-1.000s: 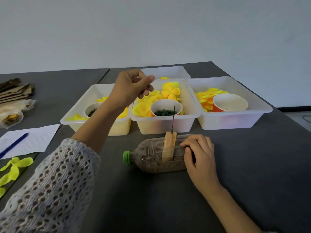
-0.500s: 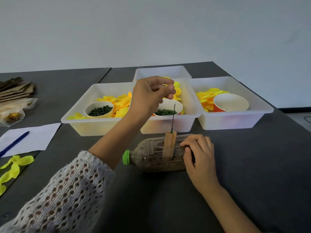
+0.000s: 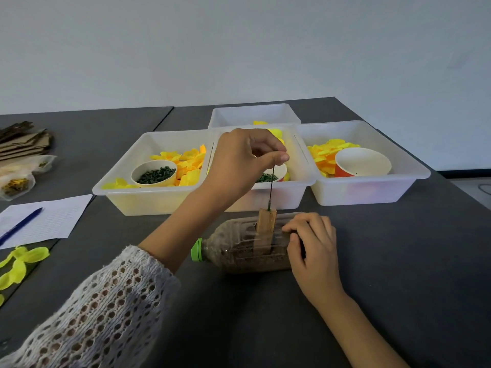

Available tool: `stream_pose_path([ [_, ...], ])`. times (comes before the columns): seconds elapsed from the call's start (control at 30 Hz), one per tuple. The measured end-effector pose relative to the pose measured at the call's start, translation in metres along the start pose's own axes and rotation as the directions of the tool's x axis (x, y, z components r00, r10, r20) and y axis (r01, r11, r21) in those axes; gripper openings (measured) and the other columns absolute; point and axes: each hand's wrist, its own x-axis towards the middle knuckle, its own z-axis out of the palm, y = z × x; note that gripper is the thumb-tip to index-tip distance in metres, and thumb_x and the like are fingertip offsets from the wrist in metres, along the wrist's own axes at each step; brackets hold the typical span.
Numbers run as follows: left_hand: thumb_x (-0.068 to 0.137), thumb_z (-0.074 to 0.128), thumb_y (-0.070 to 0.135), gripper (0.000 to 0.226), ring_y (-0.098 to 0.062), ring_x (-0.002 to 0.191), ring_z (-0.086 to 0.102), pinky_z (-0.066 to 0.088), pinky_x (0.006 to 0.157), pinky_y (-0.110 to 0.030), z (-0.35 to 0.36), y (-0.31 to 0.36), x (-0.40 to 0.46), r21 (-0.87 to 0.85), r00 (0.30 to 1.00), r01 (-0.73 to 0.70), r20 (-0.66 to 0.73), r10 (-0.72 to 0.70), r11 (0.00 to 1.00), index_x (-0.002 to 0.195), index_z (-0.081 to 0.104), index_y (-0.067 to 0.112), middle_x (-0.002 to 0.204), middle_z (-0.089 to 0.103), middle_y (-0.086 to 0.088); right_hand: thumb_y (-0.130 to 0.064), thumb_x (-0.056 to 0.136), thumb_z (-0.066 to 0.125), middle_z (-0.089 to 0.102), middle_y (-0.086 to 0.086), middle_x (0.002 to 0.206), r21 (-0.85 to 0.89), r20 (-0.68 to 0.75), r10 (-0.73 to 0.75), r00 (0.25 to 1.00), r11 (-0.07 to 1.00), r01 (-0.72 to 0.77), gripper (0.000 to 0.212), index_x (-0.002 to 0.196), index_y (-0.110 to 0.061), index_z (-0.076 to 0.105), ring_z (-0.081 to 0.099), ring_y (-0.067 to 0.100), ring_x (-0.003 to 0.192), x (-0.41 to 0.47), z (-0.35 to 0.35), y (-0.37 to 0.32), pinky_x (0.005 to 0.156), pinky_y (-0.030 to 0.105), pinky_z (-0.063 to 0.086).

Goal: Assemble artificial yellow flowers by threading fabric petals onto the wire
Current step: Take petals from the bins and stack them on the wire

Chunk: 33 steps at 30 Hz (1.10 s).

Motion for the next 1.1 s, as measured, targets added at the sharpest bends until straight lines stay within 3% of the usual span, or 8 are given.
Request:
stream_pose_path([
  [0.13, 0.079, 0.081, 0.019, 0.006, 0.0, 0.058, 0.061, 0.042, 0.059, -0.01, 0.001, -0.003, -0.003, 0.119, 0.998, -0.03, 0.057, 0.023, 0.992, 0.078, 0.076, 0.016, 0.065, 0.071, 0.008, -0.02, 0.091, 0.042, 0.056, -0.005, 0.099, -0.004, 0.002, 0.003, 1.0, 1.0, -0.003, 0.021, 0.092, -0.017, 0.063, 0.044, 0.006, 0.096, 0.0, 0.001, 0.001, 0.081, 0.013, 0.031],
  [0.4, 0.078, 0.082, 0.024, 0.009, 0.0, 0.063, 0.064, 0.05, 0.067, -0.028, 0.007, -0.014, -0.014, 0.161, 0.996, 0.034, 0.073, -0.047, 0.986, 0.082, 0.075, 0.024, 0.069, 0.073, 0.008, -0.021, 0.091, 0.042, 0.057, -0.005, 0.099, -0.008, 0.011, 0.014, 1.0, 1.0, -0.014, 0.022, 0.093, -0.018, 0.064, 0.044, 0.005, 0.097, 0.0, 0.0, 0.0, 0.081, 0.014, 0.031],
  [0.6, 0.078, 0.082, 0.021, 0.045, -0.002, 0.071, 0.068, 0.049, 0.073, -0.019, 0.013, -0.032, -0.036, 0.11, 0.971, 0.162, 0.16, -0.179, 0.981, 0.12, 0.066, 0.025, 0.068, 0.073, 0.008, -0.02, 0.091, 0.041, 0.057, -0.005, 0.099, -0.004, 0.015, 0.013, 1.0, 1.0, -0.013, 0.023, 0.093, -0.017, 0.064, 0.045, 0.007, 0.096, 0.0, -0.001, -0.001, 0.079, 0.017, 0.031],
  [0.7, 0.081, 0.08, 0.018, 0.038, -0.001, 0.071, 0.069, 0.048, 0.074, -0.013, 0.014, -0.038, -0.041, 0.021, 0.968, 0.198, 0.155, -0.199, 0.98, 0.116, 0.067, 0.023, 0.069, 0.074, 0.007, -0.02, 0.09, 0.041, 0.058, -0.003, 0.099, -0.008, 0.005, 0.013, 1.0, 1.0, -0.013, 0.025, 0.092, -0.016, 0.065, 0.045, 0.008, 0.096, 0.0, 0.0, -0.001, 0.078, 0.018, 0.031],
  [0.83, 0.083, 0.079, 0.017, 0.031, -0.016, 0.083, 0.074, 0.059, 0.081, -0.032, 0.012, -0.042, -0.043, -0.059, 0.951, 0.257, 0.195, -0.242, 0.965, 0.112, 0.069, 0.021, 0.087, 0.077, -0.002, -0.02, 0.09, 0.041, 0.058, -0.003, 0.099, -0.002, 0.005, 0.01, 1.0, 1.0, -0.01, 0.025, 0.091, -0.015, 0.065, 0.045, 0.008, 0.097, 0.0, 0.0, -0.002, 0.077, 0.022, 0.033],
  [0.93, 0.085, 0.077, 0.019, 0.015, -0.027, 0.088, 0.072, 0.058, 0.084, -0.041, 0.007, -0.046, -0.045, -0.036, 0.941, 0.256, 0.238, -0.241, 0.966, 0.098, 0.073, 0.014, 0.088, 0.076, -0.006, -0.019, 0.089, 0.041, 0.057, -0.004, 0.098, 0.0, 0.012, 0.008, 1.0, 1.0, -0.008, 0.024, 0.091, -0.016, 0.065, 0.045, 0.009, 0.095, 0.0, 0.0, -0.001, 0.076, 0.023, 0.034],
  [1.0, 0.084, 0.077, 0.02, 0.014, -0.026, 0.088, 0.071, 0.057, 0.083, -0.04, 0.001, -0.048, -0.045, 0.002, 0.935, 0.239, 0.27, -0.231, 0.971, 0.094, 0.074, 0.011, 0.088, 0.076, -0.008, -0.02, 0.089, 0.04, 0.057, -0.004, 0.098, 0.001, 0.012, 0.012, 1.0, 1.0, -0.012, 0.024, 0.091, -0.016, 0.064, 0.045, 0.009, 0.095, 0.0, 0.0, 0.0, 0.077, 0.022, 0.033],
  [1.1, 0.083, 0.079, 0.02, 0.015, -0.007, 0.083, 0.071, 0.053, 0.073, -0.018, -0.017, -0.051, -0.041, 0.142, 0.927, 0.168, 0.314, -0.206, 0.975, 0.096, 0.074, 0.014, 0.086, 0.076, 0.001, -0.021, 0.089, 0.04, 0.056, -0.006, 0.099, 0.002, 0.017, 0.015, 1.0, 1.0, -0.015, 0.024, 0.091, -0.018, 0.064, 0.043, 0.006, 0.096, 0.0, -0.001, 0.0, 0.08, 0.016, 0.03],
])
